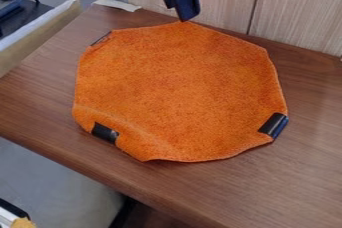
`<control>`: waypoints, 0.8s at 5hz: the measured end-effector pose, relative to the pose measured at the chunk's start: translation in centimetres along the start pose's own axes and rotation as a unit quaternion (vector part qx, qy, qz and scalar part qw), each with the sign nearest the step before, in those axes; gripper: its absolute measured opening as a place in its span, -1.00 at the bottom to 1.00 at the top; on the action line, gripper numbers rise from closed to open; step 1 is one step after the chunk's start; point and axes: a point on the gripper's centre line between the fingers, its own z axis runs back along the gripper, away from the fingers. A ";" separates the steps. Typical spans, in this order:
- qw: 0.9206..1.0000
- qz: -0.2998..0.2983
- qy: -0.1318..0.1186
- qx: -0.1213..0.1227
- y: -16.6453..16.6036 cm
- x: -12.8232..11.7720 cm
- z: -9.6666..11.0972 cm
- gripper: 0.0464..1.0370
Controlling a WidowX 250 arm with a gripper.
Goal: Pinch the middle part of the cloth
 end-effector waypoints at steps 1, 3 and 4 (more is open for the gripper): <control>1.000 0.010 0.015 -0.014 0.1 -0.7 -1.3 0.93; 0.997 0.036 0.061 0.036 1.4 -3.0 -3.2 0.93; 0.994 0.038 0.090 0.056 1.3 -4.1 -4.4 0.93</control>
